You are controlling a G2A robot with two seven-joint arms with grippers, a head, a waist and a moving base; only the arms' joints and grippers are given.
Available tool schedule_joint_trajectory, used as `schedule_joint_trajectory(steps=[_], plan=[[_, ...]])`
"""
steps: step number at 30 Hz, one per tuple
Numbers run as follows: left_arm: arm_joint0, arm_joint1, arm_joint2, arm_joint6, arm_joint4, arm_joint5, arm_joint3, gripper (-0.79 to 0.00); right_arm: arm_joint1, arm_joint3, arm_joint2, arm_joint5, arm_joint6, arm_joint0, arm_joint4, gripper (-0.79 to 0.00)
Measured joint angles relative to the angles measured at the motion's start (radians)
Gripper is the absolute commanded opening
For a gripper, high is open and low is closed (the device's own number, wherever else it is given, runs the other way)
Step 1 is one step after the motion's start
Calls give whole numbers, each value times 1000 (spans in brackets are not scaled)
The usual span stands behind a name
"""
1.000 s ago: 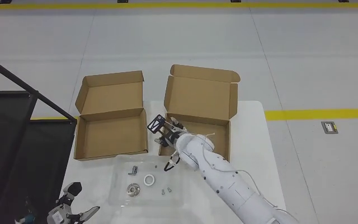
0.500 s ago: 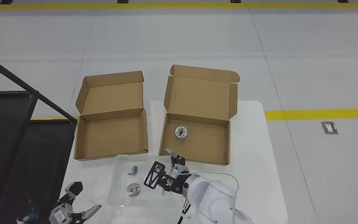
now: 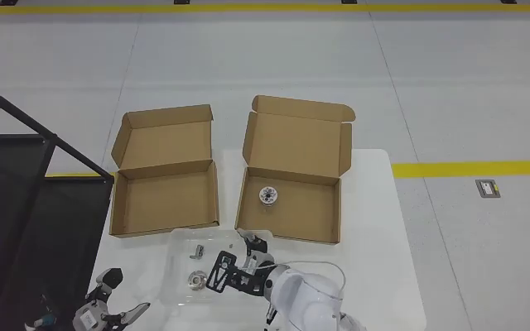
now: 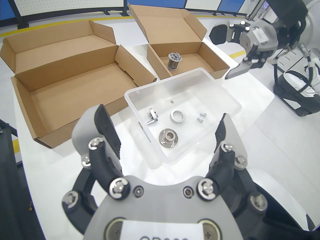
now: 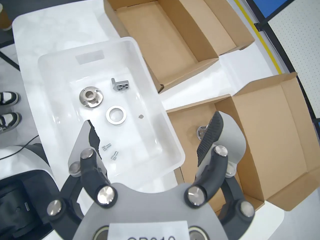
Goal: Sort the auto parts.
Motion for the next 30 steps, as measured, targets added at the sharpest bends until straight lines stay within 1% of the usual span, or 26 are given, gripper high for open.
schedule_joint_trajectory(steps=[1, 2, 3, 4, 7, 8, 10, 12, 17, 20, 21, 26, 30], plan=[[0, 0, 0, 0, 0, 0, 0, 0, -4, -6, -22, 40, 25, -13, -14, 0], [0, 0, 0, 0, 0, 0, 0, 0, -8, -9, -39, 72, 47, -22, -22, -31], [0, 0, 0, 0, 0, 0, 0, 0, -12, -11, -56, 100, 70, -28, -28, -126], [0, 0, 0, 0, 0, 0, 0, 0, -17, -10, -76, 131, 103, -33, -35, -182], [0, 0, 0, 0, 0, 0, 0, 0, -33, 2, -116, 206, 188, -32, -46, -228], [0, 0, 0, 0, 0, 0, 0, 0, -38, 7, -124, 221, 210, -29, -43, -246], [0, 0, 0, 0, 0, 0, 0, 0, -48, 20, -133, 241, 258, -22, -23, -332], [0, 0, 0, 0, 0, 0, 0, 0, -55, 36, -133, 231, 305, -12, 10, -409], [0, 0, 0, 0, 0, 0, 0, 0, -76, 110, -113, 218, 418, 41, 124, -437], [0, 0, 0, 0, 0, 0, 0, 0, -86, 165, -109, 223, 444, 70, 171, -459], [0, 0, 0, 0, 0, 0, 0, 0, -89, 182, -108, 221, 448, 76, 184, -477], [0, 0, 0, 0, 0, 0, 0, 0, -104, 289, -92, 222, 475, 122, 261, -508], [0, 0, 0, 0, 0, 0, 0, 0, -119, 373, -101, 215, 501, 167, 312, -523]])
